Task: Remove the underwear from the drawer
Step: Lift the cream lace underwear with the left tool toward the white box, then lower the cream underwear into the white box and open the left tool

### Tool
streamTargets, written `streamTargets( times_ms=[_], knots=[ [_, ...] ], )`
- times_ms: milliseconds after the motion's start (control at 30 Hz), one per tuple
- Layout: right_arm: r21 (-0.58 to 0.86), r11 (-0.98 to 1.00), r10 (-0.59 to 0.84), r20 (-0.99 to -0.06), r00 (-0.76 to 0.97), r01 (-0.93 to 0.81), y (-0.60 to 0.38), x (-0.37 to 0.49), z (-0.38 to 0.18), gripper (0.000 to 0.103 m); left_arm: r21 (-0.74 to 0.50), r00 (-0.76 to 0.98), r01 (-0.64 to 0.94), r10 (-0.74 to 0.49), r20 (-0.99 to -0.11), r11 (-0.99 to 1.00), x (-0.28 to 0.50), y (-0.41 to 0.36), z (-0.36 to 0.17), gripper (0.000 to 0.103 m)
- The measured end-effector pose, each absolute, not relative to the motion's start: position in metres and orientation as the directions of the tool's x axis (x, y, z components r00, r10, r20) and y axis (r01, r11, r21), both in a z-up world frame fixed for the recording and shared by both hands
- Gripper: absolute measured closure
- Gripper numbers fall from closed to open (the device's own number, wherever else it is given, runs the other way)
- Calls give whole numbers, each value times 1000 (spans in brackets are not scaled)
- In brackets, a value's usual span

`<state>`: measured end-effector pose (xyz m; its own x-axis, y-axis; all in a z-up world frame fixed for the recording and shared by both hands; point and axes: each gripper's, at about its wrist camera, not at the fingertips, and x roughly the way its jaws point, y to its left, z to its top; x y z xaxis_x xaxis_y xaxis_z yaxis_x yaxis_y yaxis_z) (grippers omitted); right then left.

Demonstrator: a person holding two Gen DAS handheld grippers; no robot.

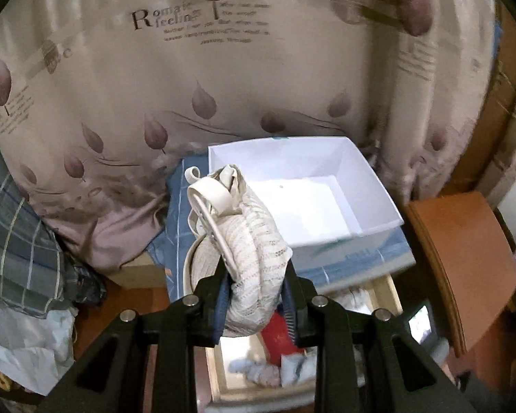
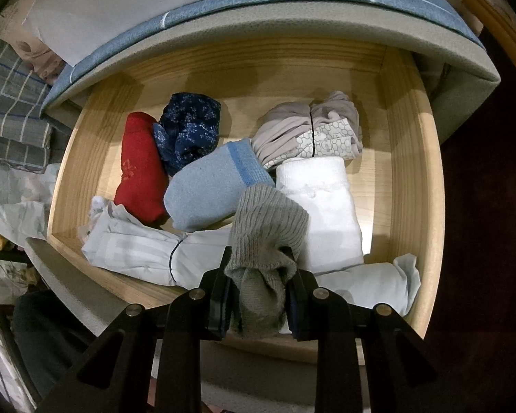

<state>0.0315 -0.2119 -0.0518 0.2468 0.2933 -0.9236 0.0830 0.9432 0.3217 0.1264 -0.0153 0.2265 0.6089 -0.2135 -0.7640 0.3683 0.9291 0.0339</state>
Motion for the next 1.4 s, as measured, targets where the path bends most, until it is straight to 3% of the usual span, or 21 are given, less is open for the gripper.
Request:
streamTargets(
  times_ms=[333, 733, 1033, 1267, 1400],
  knots=[
    [321, 943, 294, -925, 239, 84, -211, 32, -53, 79, 77, 628, 398, -210, -750, 914, 193, -53, 201, 76],
    [334, 938, 305, -922, 238, 92, -212, 32, -54, 79, 101, 523, 368, -116, -845, 924, 252, -66, 114, 76],
    [341, 935, 312, -922, 231, 95, -212, 34, -56, 78, 88, 483, 355, -102, -870, 931, 251, -57, 96, 75],
    [339, 936, 311, -922, 231, 94, -212, 34, -56, 78, 68, 458, 334, -99, -883, 940, 254, -53, 96, 68],
    [339, 936, 311, -922, 231, 94, -212, 33, -56, 78, 61, 473, 331, -110, -874, 942, 252, -50, 104, 57]
  ],
)
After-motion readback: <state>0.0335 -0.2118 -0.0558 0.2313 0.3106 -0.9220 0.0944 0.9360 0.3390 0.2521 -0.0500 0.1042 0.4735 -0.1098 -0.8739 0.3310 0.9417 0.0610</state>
